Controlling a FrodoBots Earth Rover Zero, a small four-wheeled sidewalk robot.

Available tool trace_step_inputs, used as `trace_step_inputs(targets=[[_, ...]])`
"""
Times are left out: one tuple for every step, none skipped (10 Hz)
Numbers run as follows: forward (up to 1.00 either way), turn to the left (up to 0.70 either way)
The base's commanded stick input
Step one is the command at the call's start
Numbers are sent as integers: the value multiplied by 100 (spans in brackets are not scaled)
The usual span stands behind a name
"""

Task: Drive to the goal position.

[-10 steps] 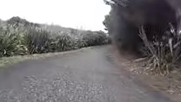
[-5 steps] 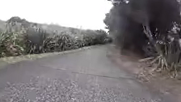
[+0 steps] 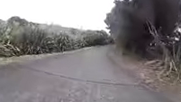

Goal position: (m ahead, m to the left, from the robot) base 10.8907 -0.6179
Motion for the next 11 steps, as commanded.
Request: trace_step_inputs(targets=[[85, 0], [85, 0], [85, 0], [85, 0], [85, 0], [85, 0], [85, 0], [85, 0], [85, 0], [85, 0], [85, 0]])
